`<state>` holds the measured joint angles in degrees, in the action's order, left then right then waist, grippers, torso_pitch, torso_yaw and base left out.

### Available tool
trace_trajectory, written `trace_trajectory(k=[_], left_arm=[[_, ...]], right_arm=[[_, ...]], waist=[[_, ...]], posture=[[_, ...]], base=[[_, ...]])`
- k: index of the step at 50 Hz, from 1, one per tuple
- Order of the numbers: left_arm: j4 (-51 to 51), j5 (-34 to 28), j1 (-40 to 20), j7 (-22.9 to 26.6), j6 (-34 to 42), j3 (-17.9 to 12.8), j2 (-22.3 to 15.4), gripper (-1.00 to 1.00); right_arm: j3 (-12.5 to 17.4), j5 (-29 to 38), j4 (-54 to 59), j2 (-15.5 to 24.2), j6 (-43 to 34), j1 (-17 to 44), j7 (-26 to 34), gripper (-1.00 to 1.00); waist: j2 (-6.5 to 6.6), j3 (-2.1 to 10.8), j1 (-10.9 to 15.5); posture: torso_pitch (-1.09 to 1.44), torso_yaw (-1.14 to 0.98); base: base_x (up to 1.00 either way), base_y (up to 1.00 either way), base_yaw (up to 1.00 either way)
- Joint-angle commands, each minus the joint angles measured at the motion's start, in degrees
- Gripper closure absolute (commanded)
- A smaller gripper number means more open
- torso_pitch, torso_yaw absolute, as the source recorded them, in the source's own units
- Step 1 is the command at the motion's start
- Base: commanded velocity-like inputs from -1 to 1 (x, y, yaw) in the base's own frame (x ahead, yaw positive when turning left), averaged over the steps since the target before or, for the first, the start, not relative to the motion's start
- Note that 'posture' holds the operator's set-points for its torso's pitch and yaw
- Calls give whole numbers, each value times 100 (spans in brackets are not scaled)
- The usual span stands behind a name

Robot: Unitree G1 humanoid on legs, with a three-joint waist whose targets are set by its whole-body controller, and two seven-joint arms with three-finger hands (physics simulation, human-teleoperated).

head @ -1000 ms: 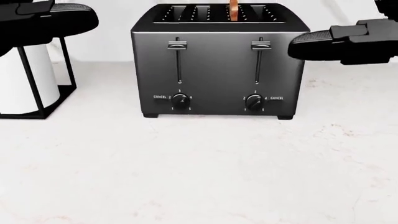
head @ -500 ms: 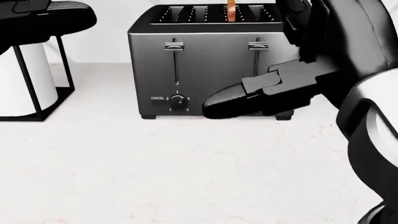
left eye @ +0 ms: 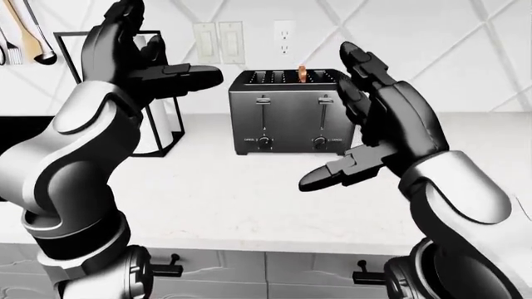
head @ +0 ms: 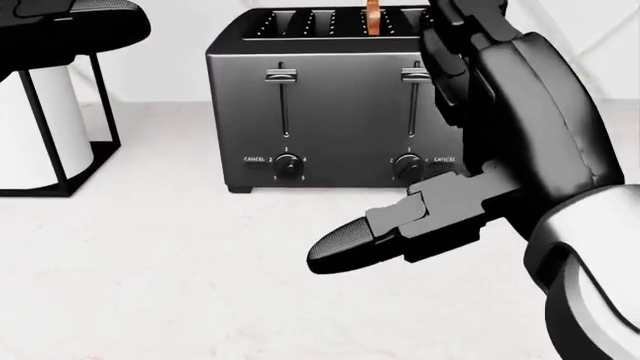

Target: Push down the lever of the toaster to turn it on.

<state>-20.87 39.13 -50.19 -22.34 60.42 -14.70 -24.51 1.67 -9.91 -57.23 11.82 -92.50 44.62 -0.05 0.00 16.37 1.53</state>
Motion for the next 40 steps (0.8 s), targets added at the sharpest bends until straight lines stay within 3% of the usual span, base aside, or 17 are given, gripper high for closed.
trace_trajectory(k=[1, 7, 22, 40], left_arm=[[-84, -7, -175, 3, -147, -52, -55, -100], [-62, -32, -171, 18, -165, -30, -46, -100], [-30, -35, -258, 23, -106, -61, -65, -100], [-50, 63, -263, -34, -108, -70, -114, -100]], right_arm=[[69, 94, -47, 63, 2, 105, 44, -100], [-20, 272, -136, -31, 4, -84, 112, -100], [-231, 870, 537, -187, 1045, -557, 421, -100], [-263, 1358, 1420, -454, 1757, -320, 713, -100]], waist=[[11, 39, 0], [12, 46, -5], [31, 67, -29], [59, 74, -47]], posture=[[-44, 0], [-44, 0], [-44, 0], [-44, 0]], base=[[0, 0, 0], [0, 0, 0], [0, 0, 0], [0, 0, 0]])
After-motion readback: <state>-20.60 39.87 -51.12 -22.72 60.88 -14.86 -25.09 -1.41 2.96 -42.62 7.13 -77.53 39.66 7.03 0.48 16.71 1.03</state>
